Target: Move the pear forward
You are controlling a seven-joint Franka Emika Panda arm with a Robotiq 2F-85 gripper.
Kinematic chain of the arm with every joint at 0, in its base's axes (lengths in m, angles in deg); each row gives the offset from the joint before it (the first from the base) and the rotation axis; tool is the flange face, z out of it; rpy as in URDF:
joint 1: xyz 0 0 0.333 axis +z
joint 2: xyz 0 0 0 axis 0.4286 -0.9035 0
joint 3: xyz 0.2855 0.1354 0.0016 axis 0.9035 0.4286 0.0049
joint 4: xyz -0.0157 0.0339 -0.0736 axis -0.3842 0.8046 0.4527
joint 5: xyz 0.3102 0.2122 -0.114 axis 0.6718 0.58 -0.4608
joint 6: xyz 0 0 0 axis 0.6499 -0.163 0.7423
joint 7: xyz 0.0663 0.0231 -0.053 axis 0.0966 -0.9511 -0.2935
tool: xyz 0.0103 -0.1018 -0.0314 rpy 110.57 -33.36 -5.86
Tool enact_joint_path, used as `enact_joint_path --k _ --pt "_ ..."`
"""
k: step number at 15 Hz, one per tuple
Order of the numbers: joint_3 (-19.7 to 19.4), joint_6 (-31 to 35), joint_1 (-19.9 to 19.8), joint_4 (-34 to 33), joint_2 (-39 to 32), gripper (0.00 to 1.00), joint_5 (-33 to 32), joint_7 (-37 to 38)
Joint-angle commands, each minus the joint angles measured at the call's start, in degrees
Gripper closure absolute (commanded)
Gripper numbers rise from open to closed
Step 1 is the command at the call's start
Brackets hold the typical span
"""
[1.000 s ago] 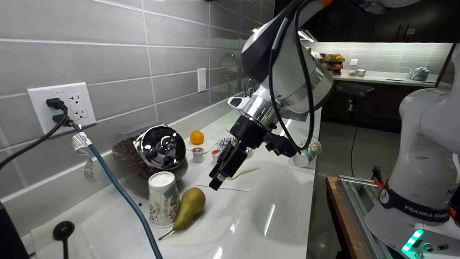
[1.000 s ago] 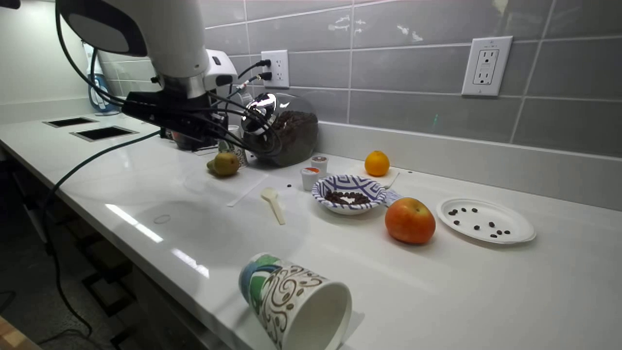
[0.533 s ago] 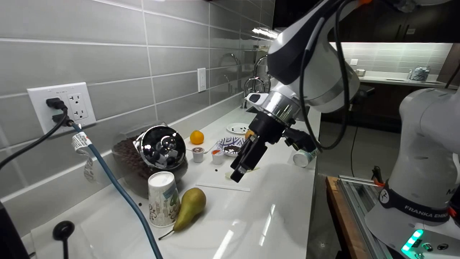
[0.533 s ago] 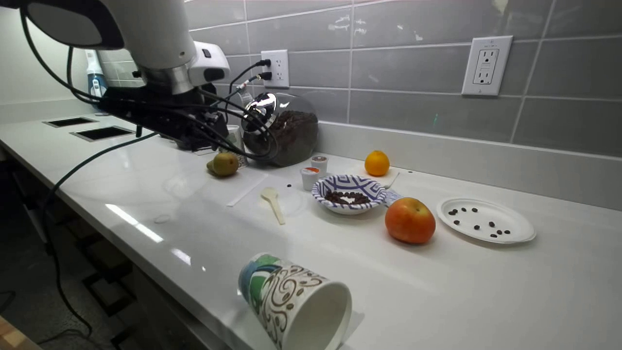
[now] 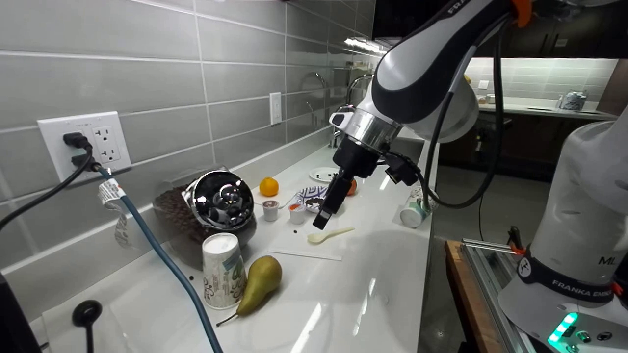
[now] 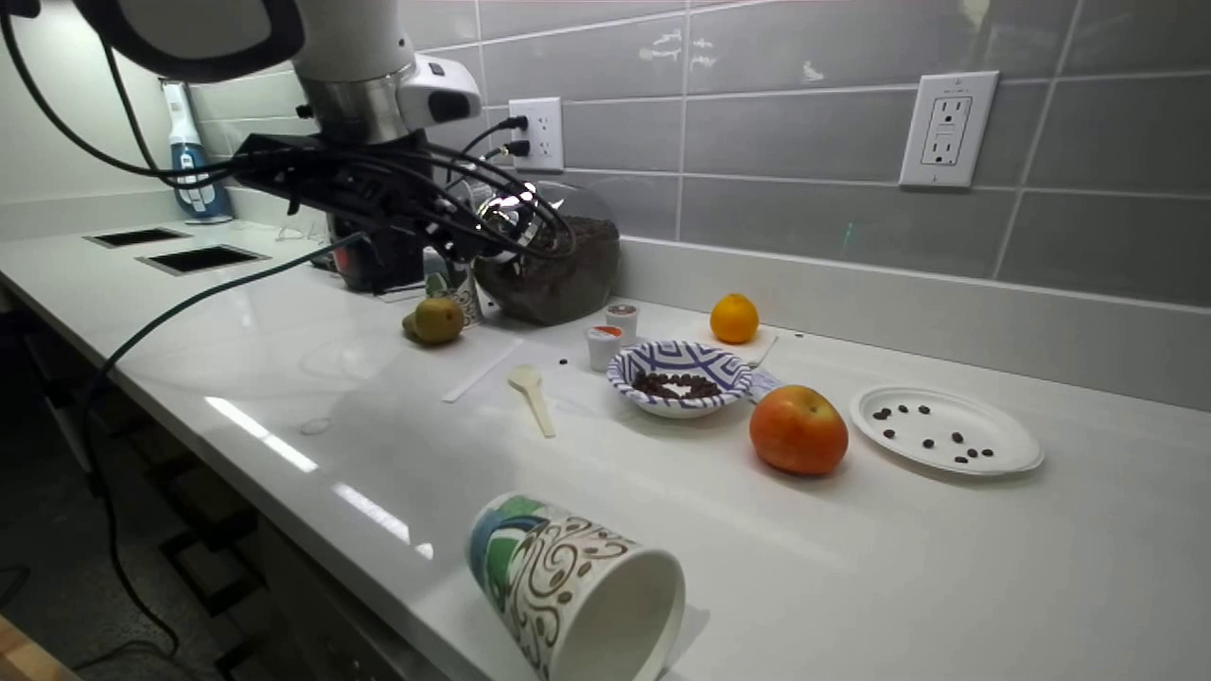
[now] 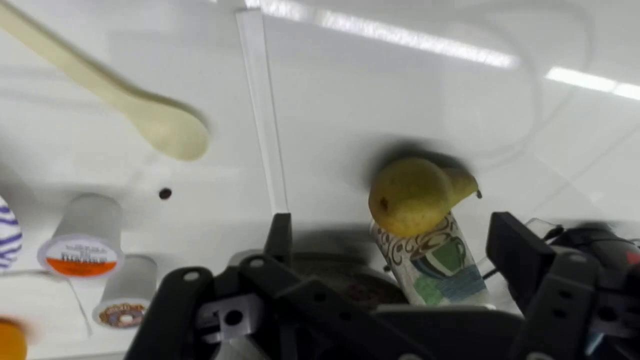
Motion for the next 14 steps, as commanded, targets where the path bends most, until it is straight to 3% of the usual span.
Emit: enact_joint_path --k 1,4,6,7,8,9,10,13,14 --pt "-6.49 -15.75 -0.11 -0.23 4.54 0.0 -12.44 11.95" --pt "-13.48 -29.29 0.74 -0.86 8.86 0.0 -18.32 20.54" --pt "-13.68 -37.23 -4.13 0.83 17.25 0.0 -21.77 27.78" --pt "-22.36 -35.23 2.62 1.63 18.64 0.0 -25.43 32.02" --pt "-16.49 -38.6 -6.19 -1.11 21.03 0.0 -23.26 31.13" --pt "-17.6 -34.05 -1.68 -1.04 13.52 0.0 -21.94 27.14" --pt "-24.29 -33.66 3.33 -0.91 15.77 0.0 -26.06 31.23" --pt "-23.69 -35.31 1.37 -0.8 19.68 0.0 -26.54 32.61" --pt "-17.12 -37.52 -5.66 -1.09 20.52 0.0 -22.02 29.37"
